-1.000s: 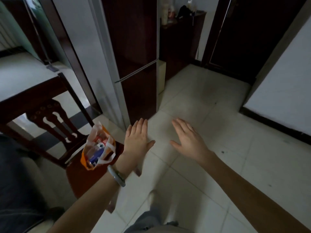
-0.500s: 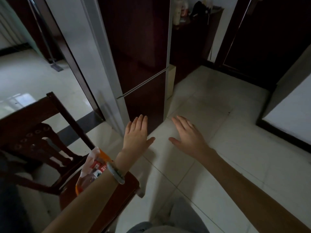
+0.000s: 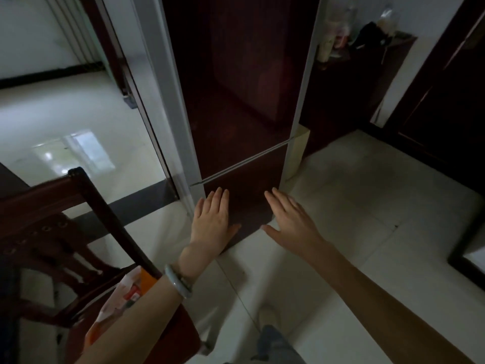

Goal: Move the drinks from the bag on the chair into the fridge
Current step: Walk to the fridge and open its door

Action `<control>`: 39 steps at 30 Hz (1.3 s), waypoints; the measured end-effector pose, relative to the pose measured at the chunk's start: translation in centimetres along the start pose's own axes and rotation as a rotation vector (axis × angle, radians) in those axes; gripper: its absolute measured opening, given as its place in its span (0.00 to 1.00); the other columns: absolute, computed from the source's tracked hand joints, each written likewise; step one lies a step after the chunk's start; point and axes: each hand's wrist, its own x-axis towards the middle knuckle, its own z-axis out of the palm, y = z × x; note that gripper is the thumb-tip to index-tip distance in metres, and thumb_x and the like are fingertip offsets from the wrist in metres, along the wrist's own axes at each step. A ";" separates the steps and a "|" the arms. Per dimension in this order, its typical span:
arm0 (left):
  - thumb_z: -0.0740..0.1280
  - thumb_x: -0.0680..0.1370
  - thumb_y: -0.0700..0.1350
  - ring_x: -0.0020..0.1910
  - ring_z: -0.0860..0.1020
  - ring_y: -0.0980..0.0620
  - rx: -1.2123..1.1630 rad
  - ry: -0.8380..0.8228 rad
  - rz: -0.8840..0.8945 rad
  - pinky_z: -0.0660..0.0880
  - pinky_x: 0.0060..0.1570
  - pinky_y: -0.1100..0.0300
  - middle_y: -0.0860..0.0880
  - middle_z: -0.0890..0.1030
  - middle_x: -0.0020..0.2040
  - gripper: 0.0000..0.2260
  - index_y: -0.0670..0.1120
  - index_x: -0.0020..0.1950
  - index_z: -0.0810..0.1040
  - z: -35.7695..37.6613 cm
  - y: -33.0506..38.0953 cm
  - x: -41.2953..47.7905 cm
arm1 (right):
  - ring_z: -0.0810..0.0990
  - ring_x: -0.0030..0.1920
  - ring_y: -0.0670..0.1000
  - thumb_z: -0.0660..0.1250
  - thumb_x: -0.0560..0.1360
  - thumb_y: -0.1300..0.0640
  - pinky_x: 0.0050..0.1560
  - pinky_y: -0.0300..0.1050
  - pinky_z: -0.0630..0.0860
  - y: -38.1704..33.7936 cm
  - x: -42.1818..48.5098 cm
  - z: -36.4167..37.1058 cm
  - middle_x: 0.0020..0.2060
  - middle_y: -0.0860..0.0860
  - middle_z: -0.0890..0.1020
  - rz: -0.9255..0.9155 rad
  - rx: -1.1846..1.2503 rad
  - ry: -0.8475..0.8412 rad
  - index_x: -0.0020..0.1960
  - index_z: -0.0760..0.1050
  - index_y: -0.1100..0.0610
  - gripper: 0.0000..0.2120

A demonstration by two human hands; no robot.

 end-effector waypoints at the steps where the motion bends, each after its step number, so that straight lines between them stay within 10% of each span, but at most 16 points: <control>1: 0.61 0.77 0.59 0.76 0.51 0.47 0.008 0.005 -0.014 0.48 0.74 0.51 0.45 0.53 0.78 0.38 0.44 0.77 0.46 0.1 0.3 1.2 | 0.54 0.74 0.55 0.63 0.76 0.47 0.71 0.48 0.55 0.9 1.3 -0.3 0.75 0.55 0.56 -0.017 0.001 -0.013 0.75 0.50 0.56 0.35; 9: 0.69 0.73 0.56 0.72 0.63 0.42 0.053 0.014 -0.175 0.58 0.71 0.47 0.40 0.64 0.74 0.37 0.40 0.75 0.59 0.9 1.8 8.8 | 0.55 0.74 0.57 0.65 0.75 0.48 0.72 0.50 0.56 6.7 10.2 -1.7 0.75 0.57 0.56 -0.180 0.021 -0.065 0.75 0.52 0.58 0.35; 16: 0.63 0.75 0.61 0.75 0.56 0.44 0.083 0.070 -0.302 0.50 0.73 0.50 0.42 0.57 0.77 0.39 0.42 0.77 0.51 0.1 -0.3 11.8 | 0.57 0.73 0.57 0.66 0.74 0.47 0.71 0.50 0.57 7.3 16.2 -2.1 0.74 0.58 0.57 -0.309 0.001 -0.054 0.75 0.53 0.58 0.36; 39: 0.59 0.78 0.61 0.76 0.51 0.45 0.003 0.461 -0.442 0.49 0.73 0.52 0.42 0.53 0.77 0.38 0.39 0.76 0.46 -16.5 -11.7 23.0 | 0.47 0.75 0.56 0.64 0.76 0.49 0.72 0.49 0.46 -7.2 32.3 -13.3 0.76 0.58 0.47 -0.627 -0.036 0.323 0.76 0.47 0.58 0.37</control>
